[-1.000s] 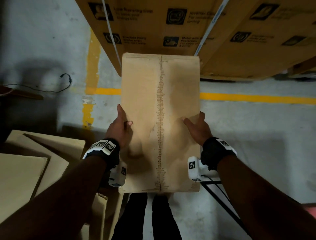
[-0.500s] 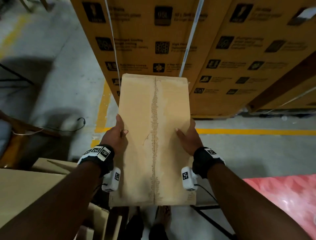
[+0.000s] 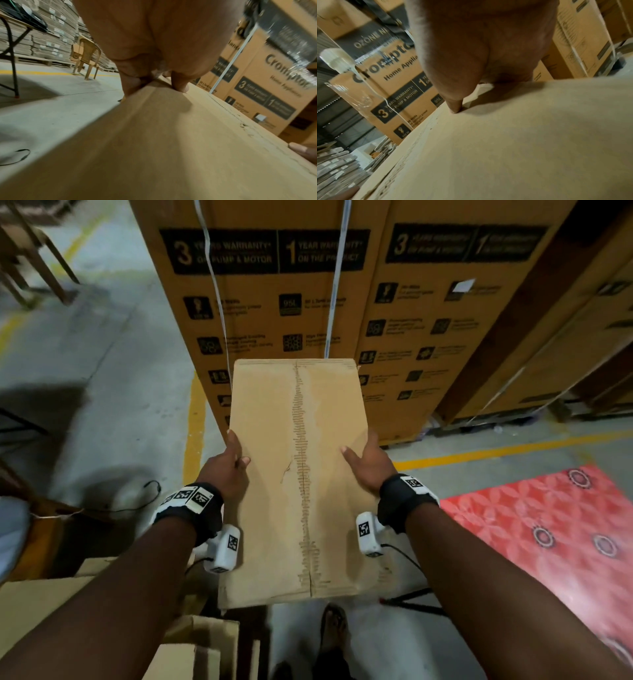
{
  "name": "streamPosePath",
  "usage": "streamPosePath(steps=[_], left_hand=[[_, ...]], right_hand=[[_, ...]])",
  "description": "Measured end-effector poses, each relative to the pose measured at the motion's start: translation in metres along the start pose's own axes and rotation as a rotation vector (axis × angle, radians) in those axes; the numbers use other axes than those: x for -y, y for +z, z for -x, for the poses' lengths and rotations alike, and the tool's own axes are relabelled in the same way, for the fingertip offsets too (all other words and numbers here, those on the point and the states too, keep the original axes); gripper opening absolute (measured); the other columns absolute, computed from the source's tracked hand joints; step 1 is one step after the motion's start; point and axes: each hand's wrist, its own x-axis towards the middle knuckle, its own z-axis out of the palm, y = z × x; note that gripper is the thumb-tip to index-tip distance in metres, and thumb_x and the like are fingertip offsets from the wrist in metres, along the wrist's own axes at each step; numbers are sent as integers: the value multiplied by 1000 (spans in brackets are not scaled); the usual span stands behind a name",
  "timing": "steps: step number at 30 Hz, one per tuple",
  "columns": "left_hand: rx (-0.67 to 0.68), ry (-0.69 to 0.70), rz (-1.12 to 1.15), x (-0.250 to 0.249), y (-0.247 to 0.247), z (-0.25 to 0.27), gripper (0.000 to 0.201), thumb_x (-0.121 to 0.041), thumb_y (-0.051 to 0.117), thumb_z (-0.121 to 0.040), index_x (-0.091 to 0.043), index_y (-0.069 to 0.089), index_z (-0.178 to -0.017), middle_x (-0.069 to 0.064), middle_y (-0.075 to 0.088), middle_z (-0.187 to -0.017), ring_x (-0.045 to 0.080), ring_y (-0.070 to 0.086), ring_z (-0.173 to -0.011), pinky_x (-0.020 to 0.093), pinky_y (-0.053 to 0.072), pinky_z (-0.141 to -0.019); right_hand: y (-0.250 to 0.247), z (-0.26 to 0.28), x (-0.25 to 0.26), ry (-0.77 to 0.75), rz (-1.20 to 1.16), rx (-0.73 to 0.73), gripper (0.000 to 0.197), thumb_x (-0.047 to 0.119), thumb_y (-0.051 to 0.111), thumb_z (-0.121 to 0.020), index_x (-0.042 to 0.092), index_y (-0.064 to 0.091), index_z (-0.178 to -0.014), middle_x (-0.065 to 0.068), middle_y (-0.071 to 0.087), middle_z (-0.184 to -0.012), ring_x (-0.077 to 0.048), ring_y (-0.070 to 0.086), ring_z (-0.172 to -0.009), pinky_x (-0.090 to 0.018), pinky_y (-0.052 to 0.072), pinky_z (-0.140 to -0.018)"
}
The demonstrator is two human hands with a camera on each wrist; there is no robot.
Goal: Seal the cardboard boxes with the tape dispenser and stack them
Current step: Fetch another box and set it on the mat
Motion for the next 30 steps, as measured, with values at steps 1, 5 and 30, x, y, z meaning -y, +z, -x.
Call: streamPosePath(steps=[1, 5, 30], left_hand=[[0, 13, 1, 1, -3, 6, 70, -32, 38, -103, -21, -7, -155, 30, 56, -127, 44, 56, -111, 39, 45, -88], [15, 94, -31, -3, -15, 22, 69, -34, 37, -103, -21, -7, -155, 28, 51, -135, 44, 53, -117, 42, 45, -93], [192, 505, -200, -225, 57, 166, 67, -33, 39, -102, -19, 0, -155, 26, 36, -148, 41, 40, -132, 45, 35, -108]], right_hand=[[-2, 10, 4, 2, 25, -17, 83, 53, 53, -96, 19, 8, -156, -11, 50, -147, -35, 52, -128, -46, 44, -104], [-15, 51, 15, 23, 131, -85, 86, 51, 46, -100, 19, -7, -159, -17, 49, -146, -37, 52, -127, -42, 43, -104], [-203, 310, -88, 291, 62, -415, 86, 49, 47, -101, 17, -8, -158, -16, 48, -148, -36, 52, -128, -34, 41, -97]])
